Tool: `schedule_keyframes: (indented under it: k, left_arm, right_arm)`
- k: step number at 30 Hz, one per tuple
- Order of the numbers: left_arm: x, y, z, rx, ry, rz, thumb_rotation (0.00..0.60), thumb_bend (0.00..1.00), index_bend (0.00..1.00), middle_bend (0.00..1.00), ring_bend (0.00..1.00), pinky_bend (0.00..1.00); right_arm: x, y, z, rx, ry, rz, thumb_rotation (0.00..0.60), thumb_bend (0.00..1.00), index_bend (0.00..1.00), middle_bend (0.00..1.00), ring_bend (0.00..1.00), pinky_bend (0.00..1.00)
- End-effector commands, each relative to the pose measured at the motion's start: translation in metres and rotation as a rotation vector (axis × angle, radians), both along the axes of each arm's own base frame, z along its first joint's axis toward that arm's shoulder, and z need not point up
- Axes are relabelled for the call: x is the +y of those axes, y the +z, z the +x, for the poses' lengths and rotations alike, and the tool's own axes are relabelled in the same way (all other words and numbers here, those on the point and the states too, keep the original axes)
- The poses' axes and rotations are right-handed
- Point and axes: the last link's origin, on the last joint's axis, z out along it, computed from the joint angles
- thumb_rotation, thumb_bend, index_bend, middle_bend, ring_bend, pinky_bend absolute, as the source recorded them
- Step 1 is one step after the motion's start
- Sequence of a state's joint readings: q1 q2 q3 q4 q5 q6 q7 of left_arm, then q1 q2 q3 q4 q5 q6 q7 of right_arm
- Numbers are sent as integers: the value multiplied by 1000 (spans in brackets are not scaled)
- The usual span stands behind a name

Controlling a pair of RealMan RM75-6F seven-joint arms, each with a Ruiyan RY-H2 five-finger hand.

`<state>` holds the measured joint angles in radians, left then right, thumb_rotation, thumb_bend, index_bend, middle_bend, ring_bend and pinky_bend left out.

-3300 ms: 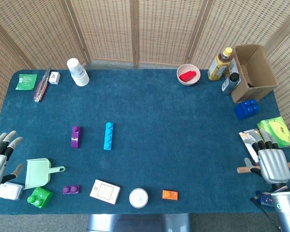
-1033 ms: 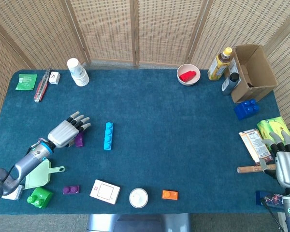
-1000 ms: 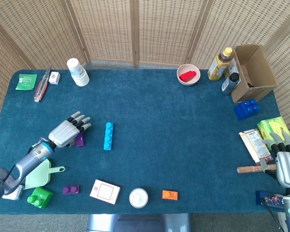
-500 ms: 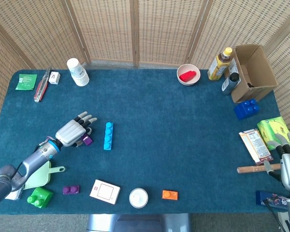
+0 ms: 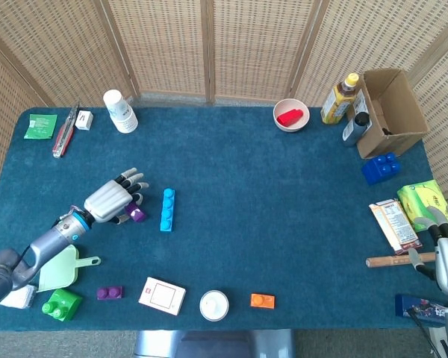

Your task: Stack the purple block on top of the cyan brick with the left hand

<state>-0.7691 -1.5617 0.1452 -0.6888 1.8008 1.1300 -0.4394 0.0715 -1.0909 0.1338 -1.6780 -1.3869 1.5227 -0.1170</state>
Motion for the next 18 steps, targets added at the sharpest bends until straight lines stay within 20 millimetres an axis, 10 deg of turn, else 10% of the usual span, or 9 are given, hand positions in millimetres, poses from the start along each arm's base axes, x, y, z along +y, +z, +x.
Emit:
schedule_keyframes:
  k: [1,18]
  left_arm:
    - [2,15,7,-11,-51,-5,600,370,622,229,100,0]
    - [19,33,42,29,-304,-67,600,362,627,243,108,0]
  right_arm:
    - [-1,-2,1,-3,2,2,600,287,294,172,0,143]
    - [-9,-7,5,-25,6,-23,600,285,294,172,0,142]
